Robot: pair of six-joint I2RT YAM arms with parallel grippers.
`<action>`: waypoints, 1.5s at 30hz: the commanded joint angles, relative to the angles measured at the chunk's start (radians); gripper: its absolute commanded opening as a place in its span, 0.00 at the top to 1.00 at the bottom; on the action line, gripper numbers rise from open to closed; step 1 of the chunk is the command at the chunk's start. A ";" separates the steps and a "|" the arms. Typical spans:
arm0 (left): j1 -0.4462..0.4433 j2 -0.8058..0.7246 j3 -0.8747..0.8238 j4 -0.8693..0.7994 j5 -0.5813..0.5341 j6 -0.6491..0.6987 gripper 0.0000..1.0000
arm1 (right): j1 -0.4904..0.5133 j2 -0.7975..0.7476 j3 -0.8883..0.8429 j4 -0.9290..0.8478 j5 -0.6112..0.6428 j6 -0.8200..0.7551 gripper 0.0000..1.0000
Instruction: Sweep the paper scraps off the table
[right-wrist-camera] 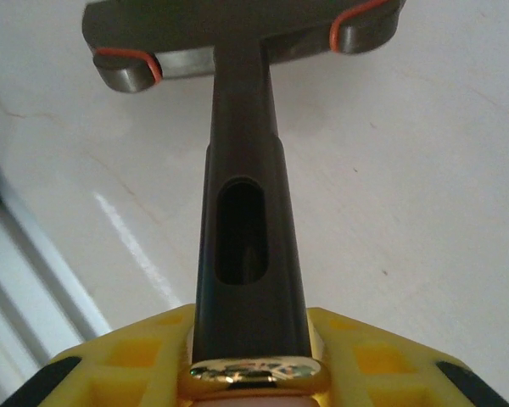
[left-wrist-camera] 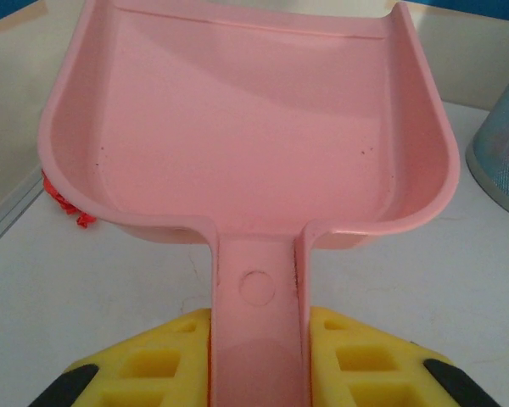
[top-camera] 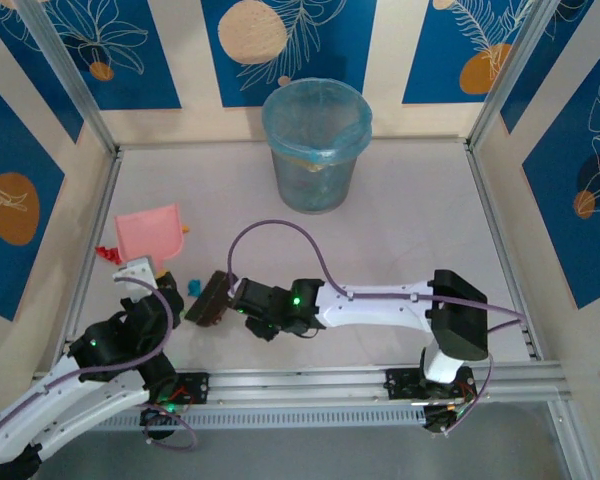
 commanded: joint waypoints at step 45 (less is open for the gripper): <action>0.033 -0.064 -0.056 0.115 0.131 0.078 1.00 | -0.071 -0.029 -0.238 0.147 0.223 0.180 1.00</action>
